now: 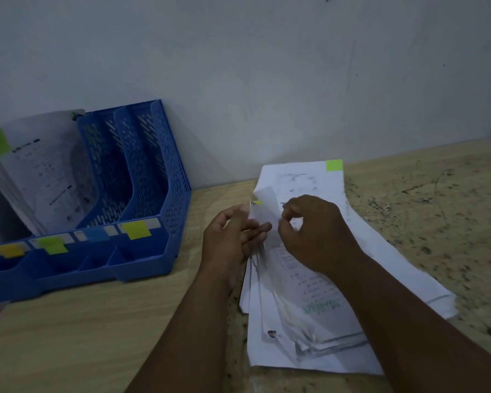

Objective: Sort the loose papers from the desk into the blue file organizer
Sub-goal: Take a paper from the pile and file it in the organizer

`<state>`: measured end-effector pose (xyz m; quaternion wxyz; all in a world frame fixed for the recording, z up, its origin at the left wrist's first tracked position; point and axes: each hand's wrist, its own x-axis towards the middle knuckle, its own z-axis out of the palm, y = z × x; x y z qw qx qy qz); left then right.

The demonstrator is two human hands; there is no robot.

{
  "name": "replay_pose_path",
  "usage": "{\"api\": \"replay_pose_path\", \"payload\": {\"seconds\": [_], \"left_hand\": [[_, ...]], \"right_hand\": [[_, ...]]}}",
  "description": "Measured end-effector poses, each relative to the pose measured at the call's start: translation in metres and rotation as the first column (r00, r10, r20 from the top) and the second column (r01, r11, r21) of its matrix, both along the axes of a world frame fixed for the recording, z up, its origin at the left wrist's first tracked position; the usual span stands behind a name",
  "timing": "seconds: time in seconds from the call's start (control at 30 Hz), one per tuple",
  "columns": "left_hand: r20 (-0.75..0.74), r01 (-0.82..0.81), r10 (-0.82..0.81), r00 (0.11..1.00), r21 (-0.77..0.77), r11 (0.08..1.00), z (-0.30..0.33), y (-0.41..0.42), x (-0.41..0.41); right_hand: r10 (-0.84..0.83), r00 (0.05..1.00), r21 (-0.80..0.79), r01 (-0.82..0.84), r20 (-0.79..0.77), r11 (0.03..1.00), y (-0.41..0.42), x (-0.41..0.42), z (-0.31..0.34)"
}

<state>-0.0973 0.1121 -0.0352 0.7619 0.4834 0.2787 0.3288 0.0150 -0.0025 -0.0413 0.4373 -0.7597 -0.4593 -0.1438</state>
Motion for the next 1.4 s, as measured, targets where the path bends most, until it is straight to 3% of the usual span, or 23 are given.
{"api": "replay_pose_path", "payload": {"seconds": [0.07,0.17,0.3,0.43,0.57,0.7,0.87,1.0,1.23,1.4], "left_hand": [[0.0,0.065,-0.066,0.998,-0.127,0.99,0.0,0.003,0.001],[0.027,0.193,-0.193,0.981,-0.244,0.95,0.0,0.008,-0.002],[-0.044,0.214,-0.225,0.973,-0.178,0.96,-0.003,0.01,-0.005],[-0.138,0.14,-0.142,0.98,-0.024,0.99,-0.004,0.009,-0.006],[-0.023,0.093,-0.092,0.995,0.029,0.995,-0.002,0.01,-0.006],[0.105,0.08,-0.078,0.991,-0.012,0.997,0.004,0.01,-0.007],[0.105,0.034,-0.036,0.994,0.021,0.999,0.015,0.015,-0.018],[0.048,0.07,-0.075,0.996,0.093,0.993,0.036,0.025,-0.043],[-0.002,0.097,-0.101,0.995,0.291,0.952,0.075,0.046,-0.077],[-0.108,0.1,-0.053,0.993,0.5,0.86,0.099,0.07,-0.101]], "right_hand": [[0.094,0.995,0.083,-0.091,-0.034,0.992,-0.001,-0.001,0.004],[0.291,0.951,-0.02,-0.294,-0.106,0.955,-0.004,-0.008,0.008],[0.395,0.903,-0.135,-0.418,-0.167,0.898,-0.003,-0.018,0.005],[0.26,0.949,-0.096,-0.28,-0.177,0.955,0.001,-0.017,0.002],[-0.002,0.989,-0.131,-0.017,-0.149,0.991,0.006,-0.005,-0.009],[-0.119,0.931,-0.129,0.078,-0.344,0.988,0.007,-0.001,-0.004],[-0.039,0.884,0.019,0.054,-0.466,0.998,0.009,-0.012,0.006],[0.006,0.787,0.1,0.071,-0.617,0.992,0.019,-0.023,0.018],[0.141,0.76,0.19,-0.022,-0.635,0.981,0.034,-0.046,0.031],[0.233,0.693,0.23,-0.099,-0.683,0.968,0.052,-0.061,0.035]]}}
